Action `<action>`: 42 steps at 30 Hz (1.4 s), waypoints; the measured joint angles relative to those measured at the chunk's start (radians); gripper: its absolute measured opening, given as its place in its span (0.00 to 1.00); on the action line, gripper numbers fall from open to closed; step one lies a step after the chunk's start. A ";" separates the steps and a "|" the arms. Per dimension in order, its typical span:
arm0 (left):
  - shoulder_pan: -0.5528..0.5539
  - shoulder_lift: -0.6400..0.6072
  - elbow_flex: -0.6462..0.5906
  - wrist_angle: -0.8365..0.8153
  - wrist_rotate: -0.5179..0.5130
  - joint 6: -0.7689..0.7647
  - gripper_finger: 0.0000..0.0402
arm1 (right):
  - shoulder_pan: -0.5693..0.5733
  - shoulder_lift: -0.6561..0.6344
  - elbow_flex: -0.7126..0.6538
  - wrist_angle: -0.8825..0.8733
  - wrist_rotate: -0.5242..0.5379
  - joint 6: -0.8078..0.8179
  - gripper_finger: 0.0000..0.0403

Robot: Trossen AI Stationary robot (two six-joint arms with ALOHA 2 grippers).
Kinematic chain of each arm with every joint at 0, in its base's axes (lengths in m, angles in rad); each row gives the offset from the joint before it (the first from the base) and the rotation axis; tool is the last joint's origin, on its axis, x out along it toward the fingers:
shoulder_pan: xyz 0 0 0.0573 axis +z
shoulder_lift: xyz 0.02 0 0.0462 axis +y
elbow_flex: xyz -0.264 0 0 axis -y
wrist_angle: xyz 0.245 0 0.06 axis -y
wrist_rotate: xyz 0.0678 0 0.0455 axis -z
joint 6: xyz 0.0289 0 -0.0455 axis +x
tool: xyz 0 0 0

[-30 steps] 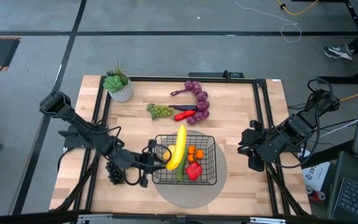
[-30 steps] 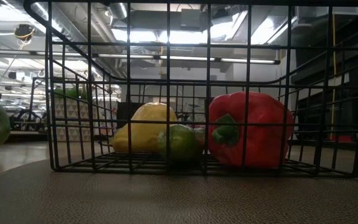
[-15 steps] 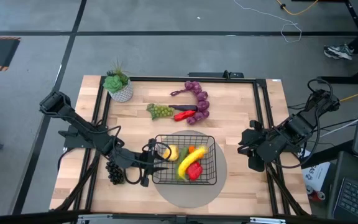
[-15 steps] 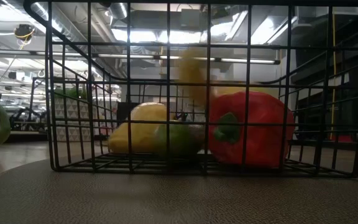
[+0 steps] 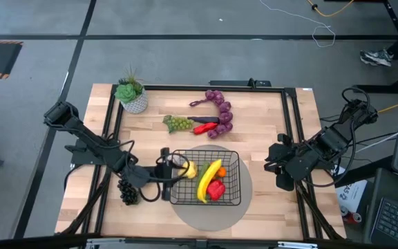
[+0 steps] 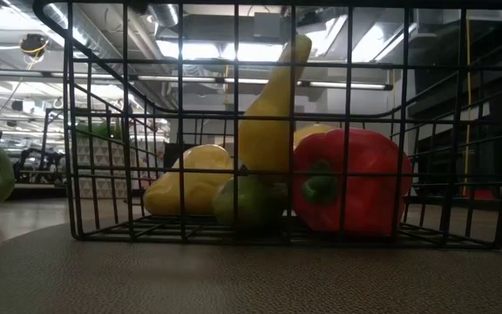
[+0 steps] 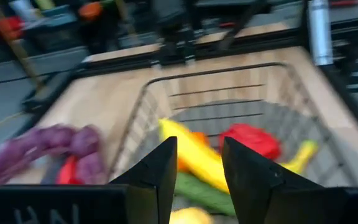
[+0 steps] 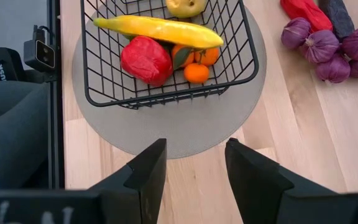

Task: Build produce basket
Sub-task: Put the black grapes into the wire basket

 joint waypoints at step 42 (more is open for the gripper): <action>-0.375 -0.103 0.001 -1.033 0.774 -1.986 0.30 | 0.000 0.000 0.000 0.000 0.001 0.001 0.41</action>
